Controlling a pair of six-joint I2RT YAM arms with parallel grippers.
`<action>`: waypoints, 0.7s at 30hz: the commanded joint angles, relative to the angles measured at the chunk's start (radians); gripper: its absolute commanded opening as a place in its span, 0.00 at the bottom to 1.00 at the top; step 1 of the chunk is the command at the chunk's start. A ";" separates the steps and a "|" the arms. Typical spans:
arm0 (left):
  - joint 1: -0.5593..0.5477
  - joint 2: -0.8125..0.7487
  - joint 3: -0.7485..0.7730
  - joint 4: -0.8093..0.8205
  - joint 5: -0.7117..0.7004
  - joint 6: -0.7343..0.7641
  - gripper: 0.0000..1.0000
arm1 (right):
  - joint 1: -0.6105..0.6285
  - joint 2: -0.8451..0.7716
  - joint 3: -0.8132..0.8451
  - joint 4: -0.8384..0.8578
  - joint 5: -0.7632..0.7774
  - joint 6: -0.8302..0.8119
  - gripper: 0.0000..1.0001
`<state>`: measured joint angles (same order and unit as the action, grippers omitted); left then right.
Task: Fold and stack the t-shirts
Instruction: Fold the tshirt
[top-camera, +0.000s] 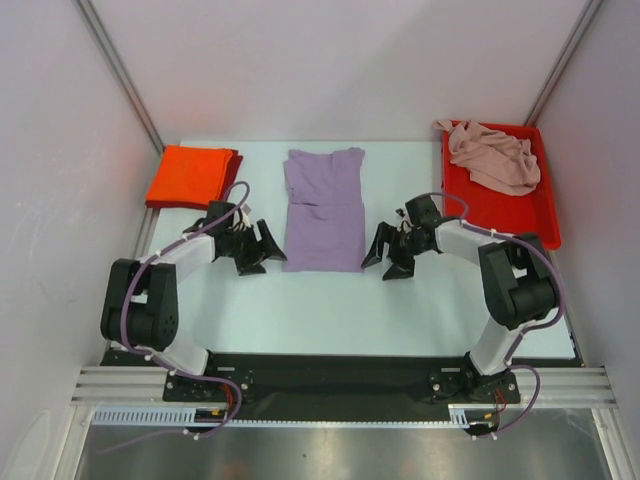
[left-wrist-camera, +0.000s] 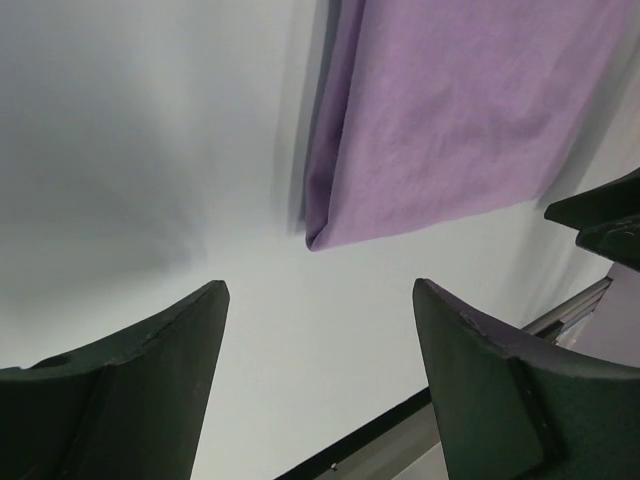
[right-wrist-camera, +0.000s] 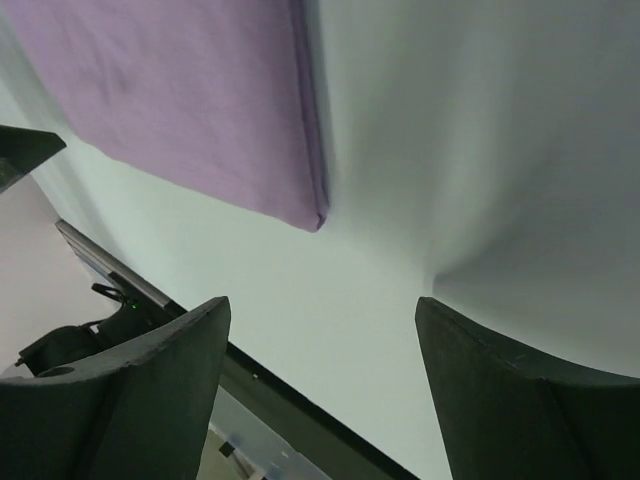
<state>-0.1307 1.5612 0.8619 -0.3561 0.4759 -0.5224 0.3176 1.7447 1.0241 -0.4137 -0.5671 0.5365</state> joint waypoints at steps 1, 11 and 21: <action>-0.018 0.014 -0.040 0.072 0.029 -0.062 0.80 | 0.001 -0.007 -0.035 0.182 -0.019 0.106 0.80; -0.049 0.109 -0.077 0.137 -0.028 -0.157 0.74 | 0.021 0.082 -0.065 0.293 0.045 0.217 0.64; -0.058 0.175 -0.047 0.149 -0.034 -0.171 0.63 | 0.063 0.110 -0.085 0.300 0.085 0.232 0.65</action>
<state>-0.1776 1.6840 0.8188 -0.1936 0.5175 -0.7113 0.3634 1.8229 0.9581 -0.1040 -0.5575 0.7723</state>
